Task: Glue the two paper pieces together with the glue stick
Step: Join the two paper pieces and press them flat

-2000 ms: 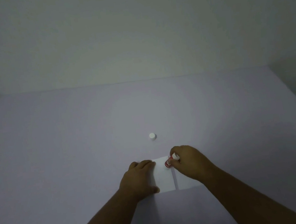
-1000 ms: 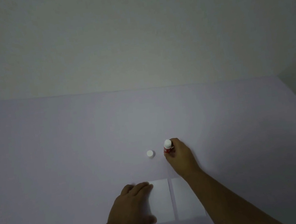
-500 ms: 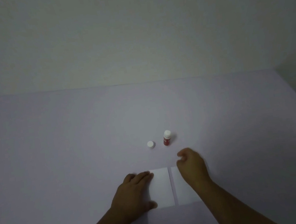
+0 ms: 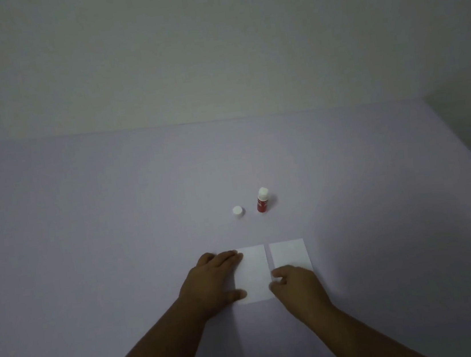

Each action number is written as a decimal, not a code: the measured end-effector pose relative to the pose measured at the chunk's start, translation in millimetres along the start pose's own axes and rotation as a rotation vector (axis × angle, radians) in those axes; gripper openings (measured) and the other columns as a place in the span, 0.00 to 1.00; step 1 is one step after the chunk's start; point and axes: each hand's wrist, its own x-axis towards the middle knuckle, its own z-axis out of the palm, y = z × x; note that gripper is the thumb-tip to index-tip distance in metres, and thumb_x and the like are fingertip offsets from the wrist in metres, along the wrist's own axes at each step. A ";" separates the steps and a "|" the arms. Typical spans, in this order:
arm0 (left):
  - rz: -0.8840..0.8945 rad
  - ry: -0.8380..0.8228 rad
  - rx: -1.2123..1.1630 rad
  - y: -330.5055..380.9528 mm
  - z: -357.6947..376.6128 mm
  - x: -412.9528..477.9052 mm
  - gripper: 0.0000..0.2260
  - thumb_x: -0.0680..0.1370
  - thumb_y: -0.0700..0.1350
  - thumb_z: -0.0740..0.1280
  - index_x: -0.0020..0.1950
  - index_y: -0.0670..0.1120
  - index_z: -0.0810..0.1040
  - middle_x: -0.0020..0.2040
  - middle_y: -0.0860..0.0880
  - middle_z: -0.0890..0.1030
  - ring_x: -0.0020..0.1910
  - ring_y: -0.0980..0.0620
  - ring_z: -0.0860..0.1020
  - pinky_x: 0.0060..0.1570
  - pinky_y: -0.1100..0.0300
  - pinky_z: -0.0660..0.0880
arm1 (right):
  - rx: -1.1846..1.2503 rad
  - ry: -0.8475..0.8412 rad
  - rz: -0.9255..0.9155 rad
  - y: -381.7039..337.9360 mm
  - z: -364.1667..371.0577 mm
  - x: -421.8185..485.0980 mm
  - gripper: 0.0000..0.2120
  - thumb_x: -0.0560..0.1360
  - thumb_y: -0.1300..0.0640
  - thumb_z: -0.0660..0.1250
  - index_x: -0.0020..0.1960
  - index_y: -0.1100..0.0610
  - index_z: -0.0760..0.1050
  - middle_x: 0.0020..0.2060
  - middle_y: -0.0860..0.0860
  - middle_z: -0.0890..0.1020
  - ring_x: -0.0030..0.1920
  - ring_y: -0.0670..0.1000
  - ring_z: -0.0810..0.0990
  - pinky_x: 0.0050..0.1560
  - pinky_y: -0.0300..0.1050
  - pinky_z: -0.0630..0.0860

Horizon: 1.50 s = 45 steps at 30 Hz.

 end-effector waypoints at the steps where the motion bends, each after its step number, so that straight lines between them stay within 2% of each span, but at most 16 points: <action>1: 0.004 -0.002 -0.001 0.0 -0.8 -0.1 0.36 0.71 0.64 0.65 0.75 0.59 0.56 0.76 0.60 0.60 0.71 0.51 0.59 0.68 0.53 0.63 | 0.021 0.003 0.009 -0.3 0.5 0.4 0.17 0.73 0.55 0.64 0.61 0.55 0.76 0.59 0.53 0.80 0.57 0.52 0.78 0.59 0.45 0.74; 5: 0.013 -0.002 0.010 1.3 -2.8 -0.5 0.35 0.72 0.63 0.65 0.75 0.58 0.56 0.76 0.60 0.60 0.71 0.51 0.59 0.68 0.54 0.63 | 0.099 0.018 0.054 -1.6 3.9 0.2 0.15 0.73 0.55 0.66 0.59 0.54 0.77 0.57 0.53 0.81 0.53 0.51 0.79 0.54 0.43 0.76; 10: 0.002 0.009 0.007 3.4 -1.9 -0.4 0.34 0.72 0.60 0.67 0.75 0.58 0.57 0.76 0.59 0.61 0.71 0.51 0.60 0.68 0.54 0.64 | 0.036 0.060 0.028 -4.8 8.6 -3.6 0.17 0.73 0.54 0.64 0.62 0.53 0.74 0.58 0.52 0.80 0.56 0.53 0.78 0.57 0.46 0.76; 14: 0.004 0.032 0.005 3.1 -0.3 -1.2 0.32 0.73 0.60 0.66 0.75 0.57 0.58 0.75 0.59 0.62 0.70 0.51 0.61 0.68 0.54 0.64 | -0.016 0.084 0.013 -3.2 9.9 -6.7 0.15 0.72 0.54 0.63 0.58 0.54 0.76 0.54 0.53 0.81 0.53 0.54 0.79 0.54 0.48 0.77; 19: -0.006 0.031 0.021 3.7 0.4 -0.1 0.31 0.74 0.60 0.65 0.75 0.58 0.58 0.75 0.59 0.62 0.71 0.51 0.61 0.68 0.54 0.63 | 0.047 0.073 0.045 -2.7 10.9 -2.9 0.11 0.74 0.54 0.63 0.53 0.56 0.78 0.51 0.54 0.82 0.50 0.54 0.79 0.53 0.48 0.77; 25: 0.006 -0.005 0.001 3.2 -3.0 -2.6 0.32 0.74 0.59 0.65 0.75 0.57 0.57 0.75 0.58 0.62 0.71 0.50 0.60 0.69 0.53 0.62 | 0.148 0.055 0.081 -1.3 9.8 1.5 0.11 0.75 0.55 0.63 0.51 0.59 0.80 0.48 0.55 0.83 0.48 0.54 0.79 0.52 0.48 0.77; 28: -0.001 0.107 -0.211 7.1 -4.7 -5.9 0.30 0.74 0.56 0.68 0.74 0.53 0.63 0.73 0.53 0.67 0.70 0.52 0.64 0.70 0.55 0.62 | 0.180 0.042 0.083 -2.3 8.2 1.5 0.10 0.76 0.55 0.63 0.50 0.58 0.80 0.45 0.54 0.82 0.47 0.53 0.79 0.49 0.46 0.75; 30: -0.083 0.280 -0.474 12.9 -5.3 -9.8 0.25 0.73 0.51 0.72 0.69 0.49 0.71 0.66 0.51 0.73 0.64 0.52 0.71 0.65 0.60 0.67 | 0.226 0.053 0.081 -2.9 5.7 0.5 0.08 0.75 0.55 0.63 0.47 0.56 0.80 0.42 0.52 0.81 0.44 0.53 0.78 0.47 0.46 0.74; 31: -0.179 0.331 -0.629 17.4 -5.4 -12.7 0.23 0.72 0.49 0.72 0.66 0.49 0.73 0.62 0.52 0.75 0.60 0.53 0.73 0.60 0.61 0.70 | 0.254 0.061 0.079 -2.8 4.3 -0.2 0.07 0.75 0.55 0.63 0.45 0.55 0.79 0.40 0.51 0.80 0.43 0.52 0.78 0.47 0.46 0.75; 33: -0.388 0.285 -0.894 27.0 -5.2 -17.4 0.17 0.73 0.50 0.71 0.61 0.50 0.76 0.56 0.52 0.78 0.53 0.52 0.77 0.52 0.59 0.73 | 0.307 0.067 0.069 -2.5 1.6 -2.0 0.06 0.75 0.55 0.63 0.44 0.54 0.78 0.40 0.51 0.80 0.43 0.52 0.78 0.47 0.47 0.75; 36: -0.494 0.136 -1.152 36.8 -4.3 -19.3 0.07 0.76 0.48 0.69 0.50 0.46 0.82 0.49 0.46 0.84 0.48 0.47 0.81 0.49 0.52 0.79 | 0.364 0.061 0.064 -2.9 -1.0 -4.3 0.05 0.75 0.54 0.63 0.44 0.53 0.78 0.41 0.50 0.80 0.42 0.49 0.77 0.46 0.46 0.75; 39: -0.496 0.160 -1.264 45.9 -10.2 -19.5 0.05 0.75 0.44 0.69 0.42 0.45 0.83 0.43 0.44 0.85 0.42 0.47 0.82 0.39 0.58 0.78 | 0.390 0.082 0.083 -2.5 -4.3 -5.6 0.06 0.75 0.55 0.64 0.42 0.52 0.78 0.41 0.51 0.81 0.41 0.49 0.77 0.43 0.44 0.74; 41: -0.484 0.208 -1.252 52.9 -13.7 -19.0 0.04 0.74 0.44 0.71 0.42 0.44 0.83 0.42 0.44 0.85 0.41 0.47 0.82 0.37 0.60 0.77 | 0.356 0.213 0.072 -3.2 -7.4 -7.5 0.05 0.74 0.57 0.64 0.44 0.54 0.79 0.42 0.52 0.81 0.42 0.51 0.77 0.46 0.45 0.75; 43: -0.483 0.276 -1.216 61.4 -17.8 -18.0 0.04 0.73 0.44 0.71 0.42 0.44 0.82 0.41 0.45 0.84 0.40 0.48 0.81 0.34 0.63 0.76 | 0.345 0.362 -0.020 -8.0 -10.0 -12.1 0.05 0.73 0.59 0.66 0.47 0.55 0.80 0.45 0.52 0.81 0.45 0.51 0.77 0.49 0.44 0.75; 45: -0.460 0.311 -1.202 70.7 -21.6 -17.2 0.04 0.73 0.44 0.72 0.41 0.44 0.82 0.37 0.47 0.83 0.35 0.51 0.81 0.30 0.66 0.75 | 0.367 0.356 -0.118 -16.0 -10.6 -18.7 0.05 0.73 0.59 0.67 0.47 0.53 0.81 0.44 0.48 0.80 0.46 0.48 0.78 0.51 0.42 0.76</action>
